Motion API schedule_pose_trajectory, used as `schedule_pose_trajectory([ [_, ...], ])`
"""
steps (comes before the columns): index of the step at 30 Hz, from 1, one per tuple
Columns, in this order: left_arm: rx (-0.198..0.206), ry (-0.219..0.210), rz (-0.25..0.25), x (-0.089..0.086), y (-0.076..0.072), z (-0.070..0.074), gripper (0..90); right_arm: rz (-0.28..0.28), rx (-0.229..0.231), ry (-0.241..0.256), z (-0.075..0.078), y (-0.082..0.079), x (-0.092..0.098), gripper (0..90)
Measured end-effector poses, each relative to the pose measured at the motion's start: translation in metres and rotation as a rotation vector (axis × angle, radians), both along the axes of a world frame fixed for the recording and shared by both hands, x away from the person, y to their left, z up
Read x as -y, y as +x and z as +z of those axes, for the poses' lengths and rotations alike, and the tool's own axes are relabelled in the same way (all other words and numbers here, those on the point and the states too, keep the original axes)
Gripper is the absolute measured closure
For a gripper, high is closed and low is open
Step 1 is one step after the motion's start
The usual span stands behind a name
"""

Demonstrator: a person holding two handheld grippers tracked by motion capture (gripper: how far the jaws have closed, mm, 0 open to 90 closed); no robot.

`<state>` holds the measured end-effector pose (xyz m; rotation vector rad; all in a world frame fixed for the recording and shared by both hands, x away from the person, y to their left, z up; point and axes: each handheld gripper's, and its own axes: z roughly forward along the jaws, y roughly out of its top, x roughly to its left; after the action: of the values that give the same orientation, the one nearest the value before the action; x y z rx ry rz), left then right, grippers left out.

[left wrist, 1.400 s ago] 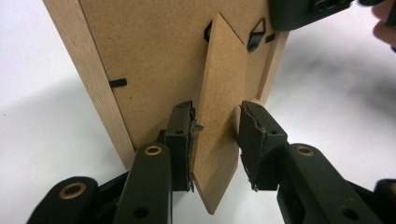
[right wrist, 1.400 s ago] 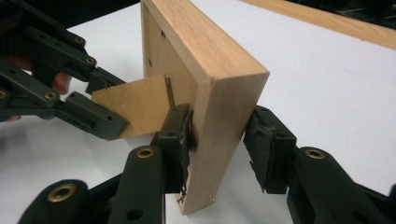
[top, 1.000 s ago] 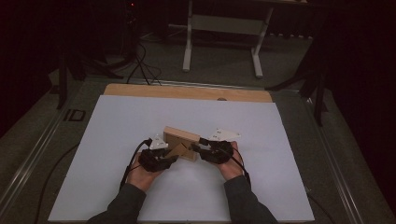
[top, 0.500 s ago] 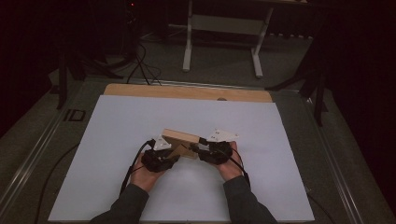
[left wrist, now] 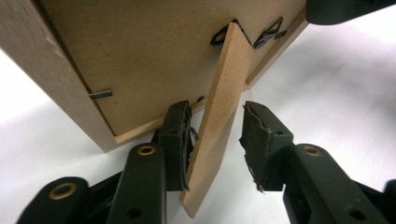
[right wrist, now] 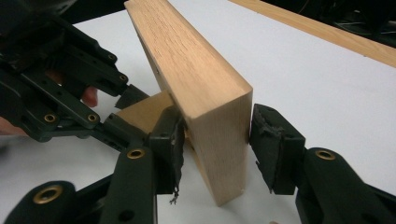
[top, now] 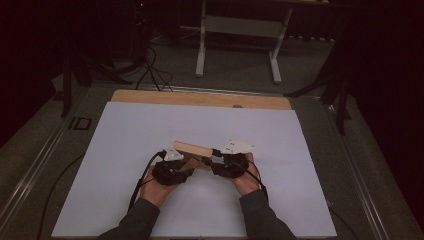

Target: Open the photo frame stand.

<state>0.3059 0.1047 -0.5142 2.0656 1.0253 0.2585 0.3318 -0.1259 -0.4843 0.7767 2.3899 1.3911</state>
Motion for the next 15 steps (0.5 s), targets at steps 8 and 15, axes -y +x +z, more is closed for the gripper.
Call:
schedule_pose_trajectory([
  [8,-0.018,-0.040,-0.005,-0.0029,-0.0023,-0.0007,58.4,0.028,-0.020,0.009,-0.0007,-0.0024,0.0004,51.4],
  [15,-0.025,-0.048,-0.009,-0.0035,-0.0046,-0.0020,56.7,0.046,-0.035,0.007,-0.0007,-0.0040,0.0001,48.7],
])
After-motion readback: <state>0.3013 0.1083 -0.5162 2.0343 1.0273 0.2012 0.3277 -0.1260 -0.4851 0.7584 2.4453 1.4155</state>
